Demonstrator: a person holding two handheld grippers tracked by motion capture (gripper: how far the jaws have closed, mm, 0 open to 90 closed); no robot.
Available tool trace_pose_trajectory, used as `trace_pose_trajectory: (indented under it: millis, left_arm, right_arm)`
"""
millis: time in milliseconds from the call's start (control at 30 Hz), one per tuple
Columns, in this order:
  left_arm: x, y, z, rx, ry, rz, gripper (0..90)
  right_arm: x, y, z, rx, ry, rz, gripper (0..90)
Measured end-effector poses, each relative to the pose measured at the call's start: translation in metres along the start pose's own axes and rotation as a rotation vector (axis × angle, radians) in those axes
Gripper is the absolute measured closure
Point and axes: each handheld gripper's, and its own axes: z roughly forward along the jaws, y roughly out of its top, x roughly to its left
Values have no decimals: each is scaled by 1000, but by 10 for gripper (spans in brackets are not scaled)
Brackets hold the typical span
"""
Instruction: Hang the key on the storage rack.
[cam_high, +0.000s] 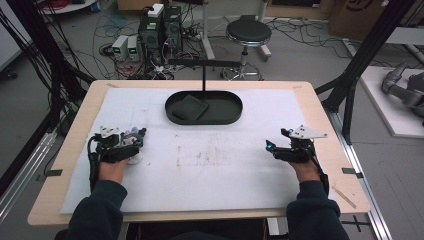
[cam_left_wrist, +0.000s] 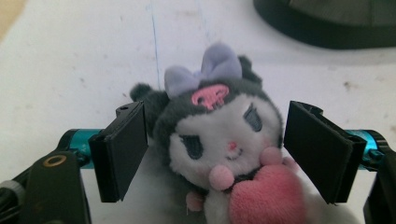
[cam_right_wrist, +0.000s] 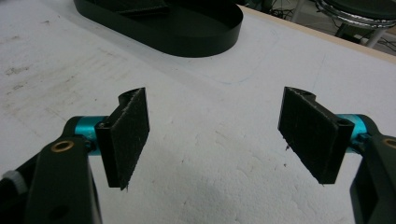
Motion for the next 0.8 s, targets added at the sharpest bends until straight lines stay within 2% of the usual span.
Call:
trace_pose_trajectory:
  millis: [100, 233, 367, 433, 600, 667, 800]
  left_arm:
    - [-5, -2, 11, 49, 12, 20, 214]
    - [-10, -2, 15, 50, 30, 48, 199]
    - [-9, -1, 13, 53, 15, 93, 313]
    - [-7, 0, 11, 53, 6, 79, 336]
    - [-4, 5, 4, 4, -15, 68, 357]
    - [-4, 13, 0, -26, -40, 66, 357]
    - [-5, 36, -11, -91, -107, 86, 356]
  right_arm:
    - [0, 0, 0, 0, 0, 0, 252]
    - [0, 0, 0, 2, -1, 1, 252]
    - [-1, 0, 0, 0, 0, 6, 252]
    - [-1, 0, -1, -1, 1, 6, 252]
    - [-1, 0, -1, -3, -1, 4, 252]
    - [-1, 0, -1, 0, -2, 4, 252]
    - [0, 0, 0, 1, -2, 2, 252]
